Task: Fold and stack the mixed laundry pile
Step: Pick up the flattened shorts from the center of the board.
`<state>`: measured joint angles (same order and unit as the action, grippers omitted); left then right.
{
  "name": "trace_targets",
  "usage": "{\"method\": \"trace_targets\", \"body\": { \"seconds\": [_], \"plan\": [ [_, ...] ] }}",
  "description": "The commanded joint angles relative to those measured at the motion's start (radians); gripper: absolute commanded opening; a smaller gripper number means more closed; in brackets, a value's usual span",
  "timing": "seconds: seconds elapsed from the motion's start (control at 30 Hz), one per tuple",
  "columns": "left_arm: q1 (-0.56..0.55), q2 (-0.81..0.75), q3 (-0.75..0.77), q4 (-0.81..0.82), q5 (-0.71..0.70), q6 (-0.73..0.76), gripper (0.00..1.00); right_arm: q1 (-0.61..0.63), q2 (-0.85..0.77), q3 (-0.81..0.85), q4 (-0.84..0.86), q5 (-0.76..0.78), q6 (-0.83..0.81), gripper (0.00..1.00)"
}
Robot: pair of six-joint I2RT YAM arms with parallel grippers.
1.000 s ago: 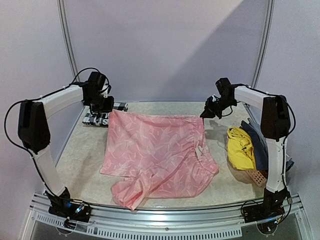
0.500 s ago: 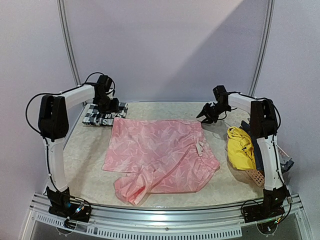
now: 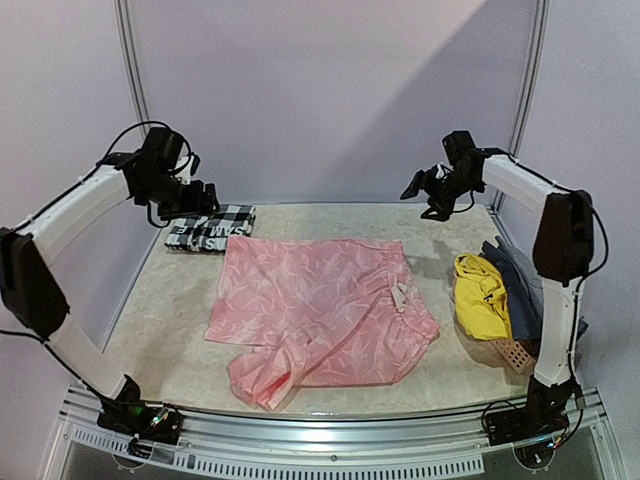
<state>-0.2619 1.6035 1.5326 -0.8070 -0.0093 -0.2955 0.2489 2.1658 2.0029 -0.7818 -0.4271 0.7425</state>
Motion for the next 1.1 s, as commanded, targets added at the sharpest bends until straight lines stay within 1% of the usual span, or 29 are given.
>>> {"method": "trace_targets", "body": {
  "seconds": [0.0,0.07,0.17,0.2,0.3,0.43,0.5,0.53,0.57,0.7,0.87,1.07],
  "plan": [
    [-0.117,-0.183,-0.163,-0.116,0.020,0.005,0.85,0.076,-0.254,-0.180,-0.061,0.123,-0.087,0.79],
    [-0.184,-0.273,-0.240,-0.137,0.019,-0.012,0.84,0.120,-0.386,-0.300,-0.053,0.163,-0.090,0.79],
    [-0.300,-0.389,-0.351,-0.155,0.018,-0.066,0.80,0.204,-0.529,-0.475,-0.040,0.239,-0.085,0.80],
    [-0.340,-0.423,-0.385,-0.158,0.013,-0.088,0.78,0.237,-0.599,-0.539,-0.036,0.267,-0.081,0.80],
    [-0.477,-0.511,-0.500,-0.146,0.021,-0.160,0.73,0.335,-0.764,-0.761,-0.005,0.332,-0.023,0.80],
    [-0.645,-0.576,-0.607,-0.108,0.029,-0.248,0.67,0.422,-0.942,-0.998,0.023,0.410,0.077,0.76],
    [-0.726,-0.585,-0.644,-0.089,0.015,-0.282,0.66,0.438,-0.992,-1.075,0.000,0.422,0.110,0.72],
    [-0.761,-0.584,-0.654,-0.084,0.013,-0.299,0.66,0.440,-1.016,-1.102,-0.011,0.454,0.115,0.70],
    [-0.792,-0.579,-0.663,-0.078,-0.016,-0.312,0.66,0.440,-1.029,-1.129,-0.015,0.469,0.118,0.69],
    [-0.890,-0.532,-0.672,-0.066,-0.054,-0.350,0.65,0.441,-1.054,-1.190,-0.013,0.517,0.099,0.63],
    [-0.996,-0.458,-0.678,-0.029,-0.091,-0.387,0.65,0.441,-0.955,-1.217,0.035,0.497,0.072,0.60],
    [-1.077,-0.367,-0.670,-0.001,-0.135,-0.420,0.68,0.440,-0.876,-1.224,0.144,0.474,0.068,0.59]
  ]
}}
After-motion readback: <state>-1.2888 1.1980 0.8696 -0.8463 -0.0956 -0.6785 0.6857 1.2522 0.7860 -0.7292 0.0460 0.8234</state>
